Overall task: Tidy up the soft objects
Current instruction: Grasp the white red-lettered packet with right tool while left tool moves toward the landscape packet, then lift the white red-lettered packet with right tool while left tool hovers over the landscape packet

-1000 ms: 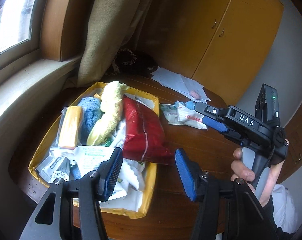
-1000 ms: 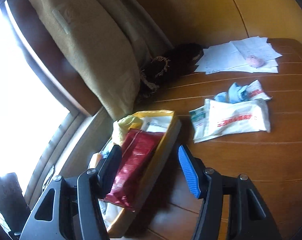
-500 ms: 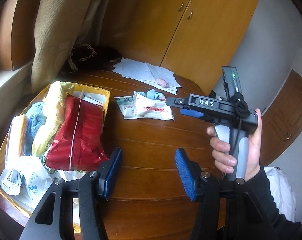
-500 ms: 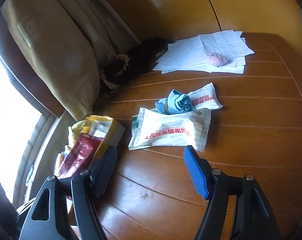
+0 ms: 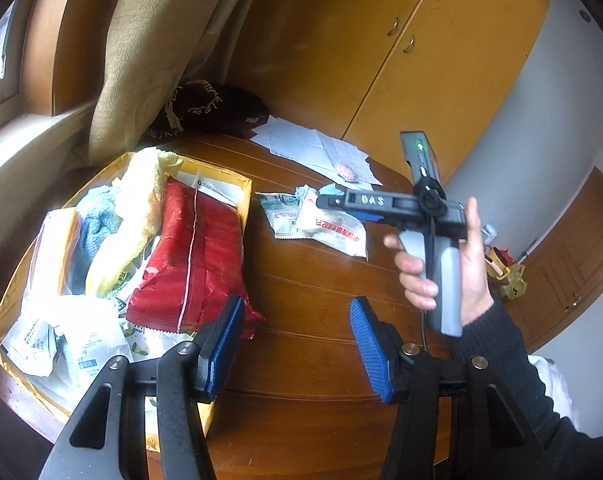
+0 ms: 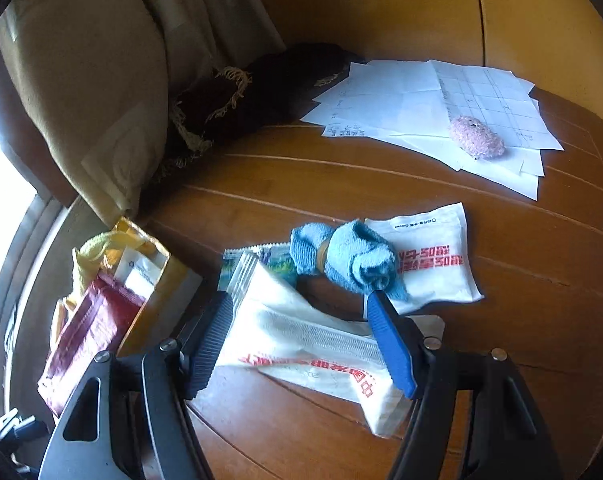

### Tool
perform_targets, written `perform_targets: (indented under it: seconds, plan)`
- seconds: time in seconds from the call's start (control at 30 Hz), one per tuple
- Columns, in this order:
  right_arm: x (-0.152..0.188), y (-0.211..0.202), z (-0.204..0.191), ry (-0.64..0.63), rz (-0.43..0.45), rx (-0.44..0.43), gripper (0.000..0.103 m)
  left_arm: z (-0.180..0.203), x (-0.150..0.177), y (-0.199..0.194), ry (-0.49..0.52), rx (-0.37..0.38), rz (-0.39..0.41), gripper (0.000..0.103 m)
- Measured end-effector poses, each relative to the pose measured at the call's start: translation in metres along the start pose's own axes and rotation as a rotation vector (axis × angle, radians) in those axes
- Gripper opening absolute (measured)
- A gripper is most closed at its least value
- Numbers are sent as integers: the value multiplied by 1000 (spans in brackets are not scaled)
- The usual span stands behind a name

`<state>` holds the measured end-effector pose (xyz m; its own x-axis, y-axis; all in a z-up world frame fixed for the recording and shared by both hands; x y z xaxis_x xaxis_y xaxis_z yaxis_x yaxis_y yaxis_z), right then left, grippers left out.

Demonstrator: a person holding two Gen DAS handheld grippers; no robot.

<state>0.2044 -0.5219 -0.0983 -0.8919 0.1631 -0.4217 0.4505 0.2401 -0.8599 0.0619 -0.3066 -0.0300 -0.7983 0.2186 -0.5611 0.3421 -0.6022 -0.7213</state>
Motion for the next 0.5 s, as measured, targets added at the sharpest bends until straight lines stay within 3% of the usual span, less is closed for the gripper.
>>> perform_targets:
  seconds: [0.17,0.27,0.33,0.4,0.5]
  plan:
    - [23,-10,-11,-118,-3,92,71,9,0,0,23,12,1,58]
    - [28,-1,-2,-125,-19,160,71,13,2,-1,32,1,-2,58]
    - [31,5,7,-89,-36,158,70,14,4,-2,34,-6,-4,58]
    - [32,4,10,-85,-21,171,59,15,3,-2,32,-15,-2,58]
    - [44,-2,8,-75,-20,165,28,17,2,-1,30,-30,-3,58]
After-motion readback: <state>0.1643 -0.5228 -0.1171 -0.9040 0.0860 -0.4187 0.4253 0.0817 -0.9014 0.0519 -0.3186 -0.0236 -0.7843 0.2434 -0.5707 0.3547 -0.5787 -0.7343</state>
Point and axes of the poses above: each gripper's, at about its wrist camera, not at the fingertips, and y roughly the way its jaws point, z to its right, x to its underside, the point moved 10 cm from there along y, roughly the way its jaws point, and after that the axes turned 9 degrees about -z, right-handed, at the moved point
